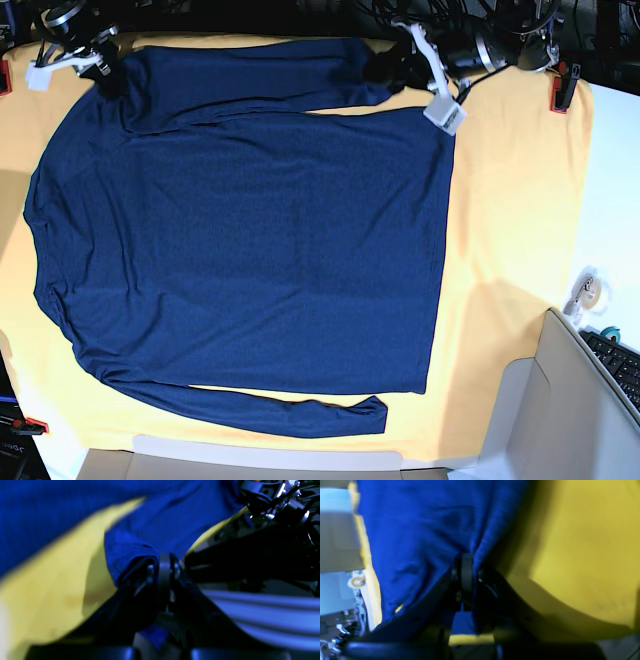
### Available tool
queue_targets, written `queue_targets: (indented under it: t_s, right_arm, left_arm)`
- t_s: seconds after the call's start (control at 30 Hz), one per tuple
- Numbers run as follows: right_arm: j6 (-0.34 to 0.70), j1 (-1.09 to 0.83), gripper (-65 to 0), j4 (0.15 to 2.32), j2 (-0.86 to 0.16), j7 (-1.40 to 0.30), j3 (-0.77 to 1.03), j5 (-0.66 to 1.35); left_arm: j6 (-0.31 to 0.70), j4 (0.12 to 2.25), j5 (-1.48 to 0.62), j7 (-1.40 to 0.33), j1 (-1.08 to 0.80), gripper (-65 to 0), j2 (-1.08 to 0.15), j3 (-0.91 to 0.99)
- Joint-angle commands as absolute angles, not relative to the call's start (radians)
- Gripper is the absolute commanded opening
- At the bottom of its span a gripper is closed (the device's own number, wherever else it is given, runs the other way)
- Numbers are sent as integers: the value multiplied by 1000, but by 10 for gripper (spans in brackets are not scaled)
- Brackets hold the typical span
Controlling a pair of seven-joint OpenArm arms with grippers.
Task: Fold the T-shirt properly
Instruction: 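Grasp the shoulder corners with both grippers and pull them outward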
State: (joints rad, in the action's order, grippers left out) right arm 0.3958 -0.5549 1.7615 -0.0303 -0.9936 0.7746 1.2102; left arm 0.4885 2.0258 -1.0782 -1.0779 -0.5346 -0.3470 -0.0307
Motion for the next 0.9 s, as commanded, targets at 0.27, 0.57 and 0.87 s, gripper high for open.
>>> queue_targets:
  t_s: [0.27, 0.57, 0.87]
  right_arm:
    - [407, -433, -650, 1804, -54, -981, 780, 1236]
    - [407, -331, -650, 1799, -68, -977, 782, 1236]
    - [403, -292, -650, 1696, -70, -975, 782, 1234]
  left_arm:
    - [493, 2043, -1262, -1064, -381, -650, -357, 41]
    - [495, 2028, -1274, -1066, -298, -650, -372, 188]
    - [496, 1814, -1267, -1168, -242, -650, -397, 183]
